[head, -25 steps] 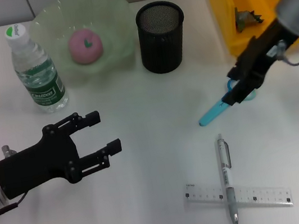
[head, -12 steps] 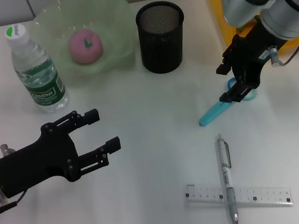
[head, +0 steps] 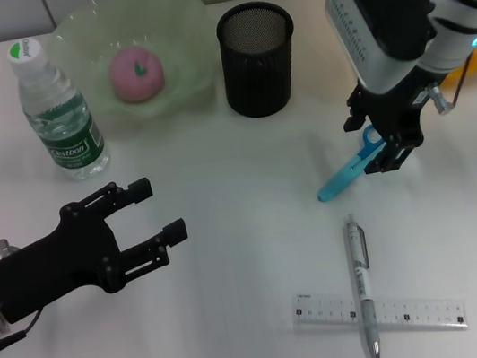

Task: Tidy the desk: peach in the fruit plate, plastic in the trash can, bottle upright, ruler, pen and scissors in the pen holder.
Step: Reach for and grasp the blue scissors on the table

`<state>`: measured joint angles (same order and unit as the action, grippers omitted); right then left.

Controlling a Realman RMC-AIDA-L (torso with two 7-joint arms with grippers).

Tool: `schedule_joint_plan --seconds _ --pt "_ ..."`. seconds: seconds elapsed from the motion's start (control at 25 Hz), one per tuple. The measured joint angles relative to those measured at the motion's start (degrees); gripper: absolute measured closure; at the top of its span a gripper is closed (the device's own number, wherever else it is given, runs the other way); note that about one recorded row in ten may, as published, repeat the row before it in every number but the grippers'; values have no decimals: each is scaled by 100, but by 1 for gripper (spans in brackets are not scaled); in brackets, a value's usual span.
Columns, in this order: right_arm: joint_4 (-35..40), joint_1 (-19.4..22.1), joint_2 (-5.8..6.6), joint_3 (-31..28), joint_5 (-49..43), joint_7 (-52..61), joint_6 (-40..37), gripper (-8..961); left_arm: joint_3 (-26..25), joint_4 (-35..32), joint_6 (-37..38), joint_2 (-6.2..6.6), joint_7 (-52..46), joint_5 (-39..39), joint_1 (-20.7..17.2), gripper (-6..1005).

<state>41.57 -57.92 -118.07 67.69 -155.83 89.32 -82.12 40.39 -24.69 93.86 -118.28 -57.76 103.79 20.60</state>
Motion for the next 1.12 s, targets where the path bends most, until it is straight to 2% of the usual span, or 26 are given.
schedule_joint_plan --seconds 0.12,0.32,1.12 --pt "-169 -58 -83 133 -98 -256 332 352 -49 0 -10 6 -64 0 -24 222" --pt "-269 -76 -121 314 -85 -349 514 371 -146 0 -15 7 -84 0 -87 222" --pt "-430 -86 -155 468 -61 -342 579 439 -217 -35 25 16 -84 0 -207 225"
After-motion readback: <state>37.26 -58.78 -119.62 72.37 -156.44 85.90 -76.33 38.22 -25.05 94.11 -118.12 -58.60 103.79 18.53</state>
